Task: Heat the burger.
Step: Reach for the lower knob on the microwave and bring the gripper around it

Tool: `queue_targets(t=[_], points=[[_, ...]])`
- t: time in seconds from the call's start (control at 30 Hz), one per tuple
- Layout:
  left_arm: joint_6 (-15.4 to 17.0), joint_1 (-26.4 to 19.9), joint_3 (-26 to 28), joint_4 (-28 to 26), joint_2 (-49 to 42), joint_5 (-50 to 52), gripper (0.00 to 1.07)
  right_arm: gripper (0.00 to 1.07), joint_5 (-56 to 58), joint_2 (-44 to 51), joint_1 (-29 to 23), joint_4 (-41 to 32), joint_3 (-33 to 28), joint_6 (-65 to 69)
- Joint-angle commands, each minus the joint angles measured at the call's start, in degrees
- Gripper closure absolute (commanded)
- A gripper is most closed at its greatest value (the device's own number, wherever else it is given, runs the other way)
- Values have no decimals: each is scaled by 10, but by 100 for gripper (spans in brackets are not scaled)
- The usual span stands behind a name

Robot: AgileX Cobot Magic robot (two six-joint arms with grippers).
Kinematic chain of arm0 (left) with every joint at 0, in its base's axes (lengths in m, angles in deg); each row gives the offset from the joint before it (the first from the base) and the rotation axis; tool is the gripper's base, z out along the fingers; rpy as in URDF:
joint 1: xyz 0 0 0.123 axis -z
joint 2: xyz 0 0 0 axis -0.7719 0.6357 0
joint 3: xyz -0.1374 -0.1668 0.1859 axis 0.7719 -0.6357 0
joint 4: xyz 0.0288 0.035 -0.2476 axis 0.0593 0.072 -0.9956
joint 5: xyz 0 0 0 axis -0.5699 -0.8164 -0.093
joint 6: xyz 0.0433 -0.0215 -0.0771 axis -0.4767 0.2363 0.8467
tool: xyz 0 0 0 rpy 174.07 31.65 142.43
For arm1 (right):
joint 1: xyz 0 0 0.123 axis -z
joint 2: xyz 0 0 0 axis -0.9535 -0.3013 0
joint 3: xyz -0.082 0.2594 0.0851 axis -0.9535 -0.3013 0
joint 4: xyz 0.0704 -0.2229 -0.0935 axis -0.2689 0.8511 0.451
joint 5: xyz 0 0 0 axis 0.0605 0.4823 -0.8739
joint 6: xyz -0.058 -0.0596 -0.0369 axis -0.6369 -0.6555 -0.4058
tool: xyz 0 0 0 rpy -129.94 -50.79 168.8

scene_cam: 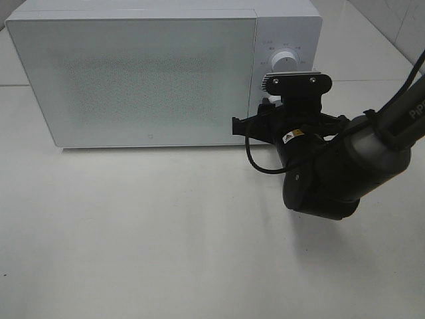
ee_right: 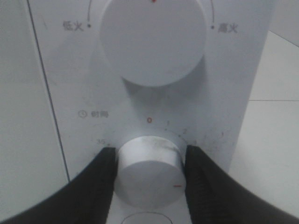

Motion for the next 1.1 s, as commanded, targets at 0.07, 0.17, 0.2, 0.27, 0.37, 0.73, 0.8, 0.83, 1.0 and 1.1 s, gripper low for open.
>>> queue_targets(t=[0.07,0.17,0.2,0.27,0.37,0.73,0.8,0.83,1.0,1.1], points=[[2,3,-2,-3,-14,5,9,85,-22,1,2,1,6,3],[2,3,-2,-3,-14,5,9,96,-23,1,2,1,6,3],[2,3,-2,-3,-14,5,9,98,-25,1,2,1,6,3],[2,3,-2,-3,-14,5,9,98,-25,1,2,1,6,3],[2,3,-2,-3,-14,5,9,97,-25,1,2,1,6,3],[2,3,-2,-3,-14,5,9,99,-21,1,2,2,6,12],[2,3,-2,-3,-14,5,9,99,-21,1,2,2,6,15],[2,3,-2,-3,-14,5,9,99,-23,1,2,2,6,28],[2,3,-2,-3,-14,5,9,99,-27,1,2,8,6,84],[2,3,-2,-3,-14,5,9,98,-37,1,2,20,6,148]])
